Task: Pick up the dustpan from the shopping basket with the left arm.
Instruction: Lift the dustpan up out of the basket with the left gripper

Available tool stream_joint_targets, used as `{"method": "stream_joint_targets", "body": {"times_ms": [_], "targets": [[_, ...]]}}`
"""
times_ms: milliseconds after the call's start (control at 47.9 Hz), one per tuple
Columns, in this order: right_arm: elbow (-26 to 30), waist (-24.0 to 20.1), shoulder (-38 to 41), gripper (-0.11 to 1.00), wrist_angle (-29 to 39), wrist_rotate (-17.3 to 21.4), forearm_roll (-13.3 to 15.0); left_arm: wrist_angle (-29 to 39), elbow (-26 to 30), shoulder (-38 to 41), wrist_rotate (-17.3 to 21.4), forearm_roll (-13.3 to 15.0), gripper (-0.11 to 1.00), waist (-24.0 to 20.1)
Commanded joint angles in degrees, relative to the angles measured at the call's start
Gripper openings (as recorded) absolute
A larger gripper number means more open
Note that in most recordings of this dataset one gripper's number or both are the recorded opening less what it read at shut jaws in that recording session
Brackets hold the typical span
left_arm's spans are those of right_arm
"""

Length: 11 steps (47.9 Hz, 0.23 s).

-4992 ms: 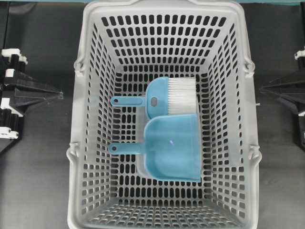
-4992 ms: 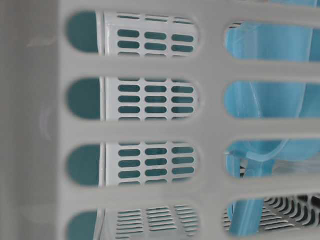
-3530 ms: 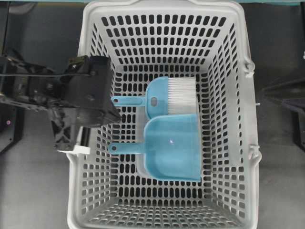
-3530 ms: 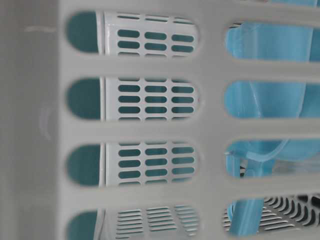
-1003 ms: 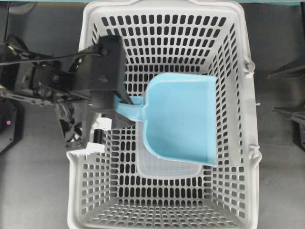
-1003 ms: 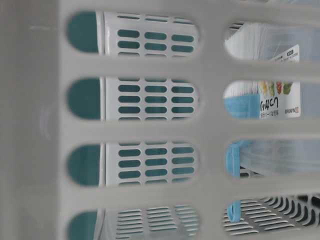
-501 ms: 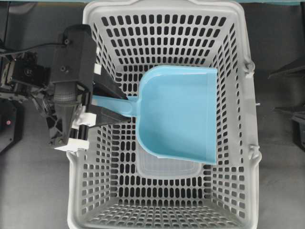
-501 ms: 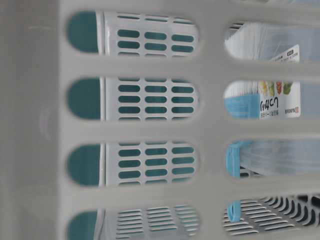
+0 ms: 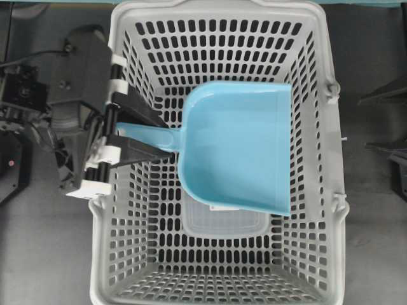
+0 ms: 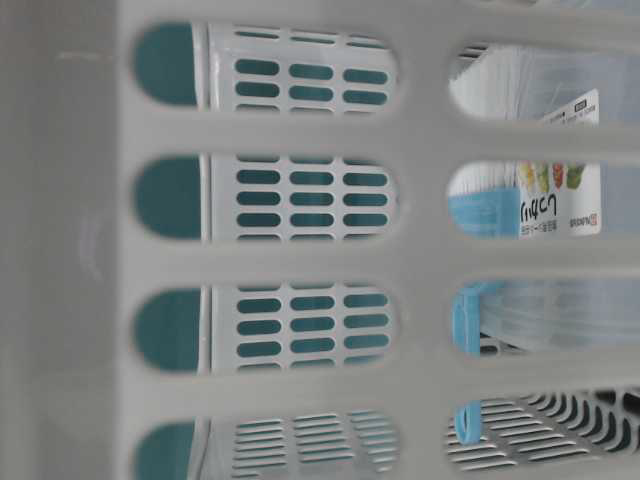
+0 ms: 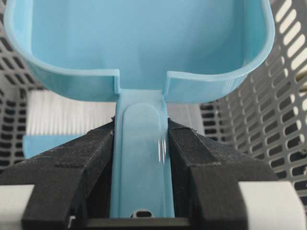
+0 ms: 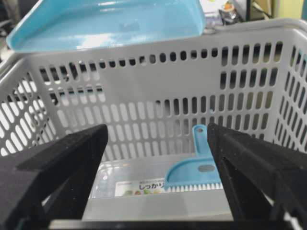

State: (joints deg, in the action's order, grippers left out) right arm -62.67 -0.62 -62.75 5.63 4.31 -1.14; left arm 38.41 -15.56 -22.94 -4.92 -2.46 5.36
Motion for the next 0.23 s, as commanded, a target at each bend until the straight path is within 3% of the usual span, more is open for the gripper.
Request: {"method": "stream_joint_targets", "body": {"times_ms": [0, 209], "targets": [[0.4, 0.0, 0.4, 0.79, -0.4, 0.1, -0.3, -0.9, 0.4, -1.3, 0.0, -0.2, 0.28, 0.1], [0.5, 0.0, 0.4, 0.79, -0.4, 0.1, -0.3, -0.9, 0.2, -1.3, 0.0, -0.2, 0.28, 0.4]]}}
